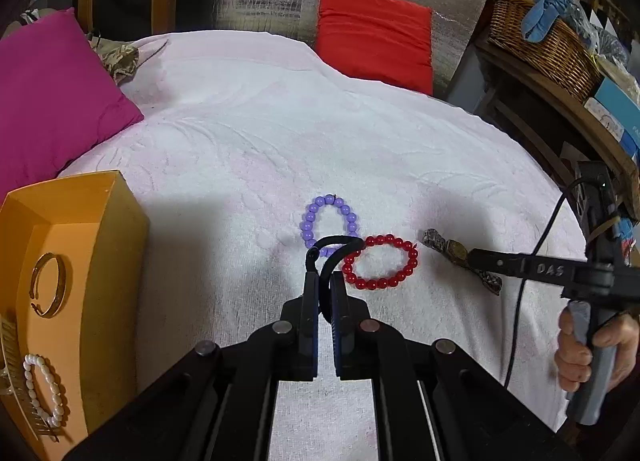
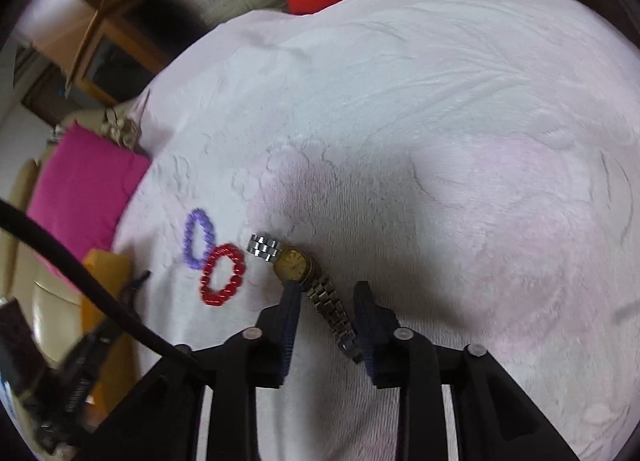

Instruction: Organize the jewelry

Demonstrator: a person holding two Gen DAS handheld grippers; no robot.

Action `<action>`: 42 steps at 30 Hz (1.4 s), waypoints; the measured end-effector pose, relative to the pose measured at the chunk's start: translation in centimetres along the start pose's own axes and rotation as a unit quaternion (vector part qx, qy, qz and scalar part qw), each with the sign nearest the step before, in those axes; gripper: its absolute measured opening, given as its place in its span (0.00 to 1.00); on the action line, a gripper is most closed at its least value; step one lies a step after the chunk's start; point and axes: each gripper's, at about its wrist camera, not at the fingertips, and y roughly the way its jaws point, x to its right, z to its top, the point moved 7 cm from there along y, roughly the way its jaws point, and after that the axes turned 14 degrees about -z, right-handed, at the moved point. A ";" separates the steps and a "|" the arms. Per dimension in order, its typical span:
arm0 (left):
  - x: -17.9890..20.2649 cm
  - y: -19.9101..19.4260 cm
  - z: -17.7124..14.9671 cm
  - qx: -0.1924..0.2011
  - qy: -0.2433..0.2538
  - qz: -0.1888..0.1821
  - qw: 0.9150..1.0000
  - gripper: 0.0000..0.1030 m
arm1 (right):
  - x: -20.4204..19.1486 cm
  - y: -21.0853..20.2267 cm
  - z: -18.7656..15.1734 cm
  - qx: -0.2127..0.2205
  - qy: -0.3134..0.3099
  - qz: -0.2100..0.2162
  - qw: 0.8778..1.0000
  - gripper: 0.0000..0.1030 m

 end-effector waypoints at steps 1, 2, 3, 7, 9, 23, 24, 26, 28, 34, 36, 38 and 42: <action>0.0 0.0 0.0 0.000 -0.001 0.000 1.000 0.05 | -0.2 0.0 0.1 0.010 -0.012 -0.008 1.000 0.36; -0.1 -0.1 0.0 0.001 -0.001 0.001 1.000 0.05 | -0.6 0.2 0.1 0.017 -0.026 -0.016 0.999 0.38; 0.0 -0.1 0.1 0.002 -0.001 0.000 1.000 0.05 | -1.0 0.2 0.1 0.022 -0.034 -0.022 0.999 0.39; 0.0 -0.2 0.1 0.002 -0.001 -0.001 1.000 0.05 | -2.1 0.4 -0.2 0.045 -0.070 -0.055 0.995 0.42; 0.2 -0.1 0.1 0.003 -0.002 -0.002 1.000 0.05 | -2.6 0.6 -0.3 0.064 -0.093 -0.078 0.991 0.42; 0.0 -0.6 0.3 0.008 -0.004 0.002 1.000 0.05 | -3.1 -0.3 0.2 0.094 -0.104 -0.094 0.986 0.27; 0.0 -0.6 0.3 0.010 -0.002 0.003 1.000 0.05 | -2.9 -0.5 0.4 0.087 -0.087 -0.075 0.990 0.27; 0.0 -0.8 0.4 0.012 -0.002 0.002 1.000 0.05 | -2.0 -1.0 0.8 0.073 -0.049 -0.031 0.996 0.27; 0.0 -1.0 0.5 0.013 -0.003 0.002 1.000 0.05 | -1.3 -1.5 1.1 0.057 -0.013 0.018 0.998 0.27; 0.1 -1.1 0.4 0.014 -0.003 0.003 1.000 0.05 | -0.9 -1.8 0.9 0.016 0.050 0.103 0.993 0.27; 0.2 -1.2 0.5 0.016 -0.002 0.003 1.000 0.05 | -1.1 -1.7 0.8 0.004 0.061 0.121 0.991 0.27; 0.3 -1.3 0.5 0.017 -0.003 0.003 1.000 0.05 | -1.1 -1.9 0.6 -0.004 0.071 0.143 0.987 0.27; 0.3 -1.6 0.7 0.026 -0.006 0.005 1.000 0.05 | -1.5 -2.8 0.3 -0.009 0.082 0.178 0.981 0.27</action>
